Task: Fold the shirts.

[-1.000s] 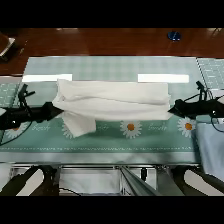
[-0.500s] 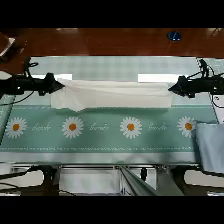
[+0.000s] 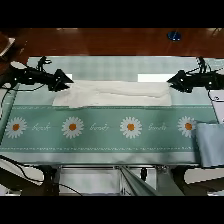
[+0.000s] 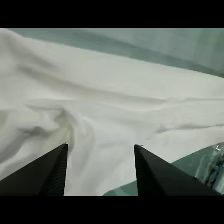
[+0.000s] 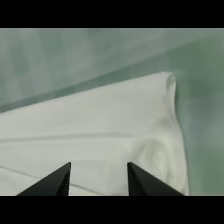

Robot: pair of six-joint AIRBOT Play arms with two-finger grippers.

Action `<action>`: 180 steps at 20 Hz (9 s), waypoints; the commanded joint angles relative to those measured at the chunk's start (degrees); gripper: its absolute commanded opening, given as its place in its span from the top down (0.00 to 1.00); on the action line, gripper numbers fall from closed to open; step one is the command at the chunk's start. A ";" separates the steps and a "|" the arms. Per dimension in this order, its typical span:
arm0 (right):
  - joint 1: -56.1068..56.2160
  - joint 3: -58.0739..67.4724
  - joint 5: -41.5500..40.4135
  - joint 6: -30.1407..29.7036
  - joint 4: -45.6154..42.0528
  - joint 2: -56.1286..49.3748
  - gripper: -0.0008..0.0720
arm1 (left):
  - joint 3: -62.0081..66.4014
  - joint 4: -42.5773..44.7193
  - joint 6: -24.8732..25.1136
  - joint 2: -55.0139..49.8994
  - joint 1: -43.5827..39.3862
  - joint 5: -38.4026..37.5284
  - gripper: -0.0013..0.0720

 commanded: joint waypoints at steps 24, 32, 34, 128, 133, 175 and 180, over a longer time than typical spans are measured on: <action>4.11 -5.44 1.29 0.15 -0.74 -4.46 0.96 | -36.57 -0.39 3.74 31.89 -10.36 24.46 0.30; -2.12 -12.17 9.90 -4.81 -6.34 20.52 0.96 | -36.50 -1.14 7.80 31.87 -19.26 25.73 0.95; -2.43 -17.22 10.29 -4.55 -9.51 30.91 0.96 | -35.65 -2.86 7.78 30.97 -25.24 30.86 0.95; 32.85 -12.57 -2.82 1.64 -3.02 11.28 0.96 | -59.32 3.28 -4.31 73.11 -14.21 27.91 0.95; 32.11 12.85 12.81 9.49 -18.91 11.58 0.96 | -59.32 3.28 -4.31 73.11 -14.21 27.76 0.95; -40.46 -9.88 32.85 21.14 -51.19 51.74 0.48 | -58.49 3.28 -4.26 73.11 -14.16 32.72 0.95; -38.34 8.46 22.03 17.62 -5.73 39.74 0.96 | -38.23 3.32 -0.57 66.53 -11.13 35.15 0.95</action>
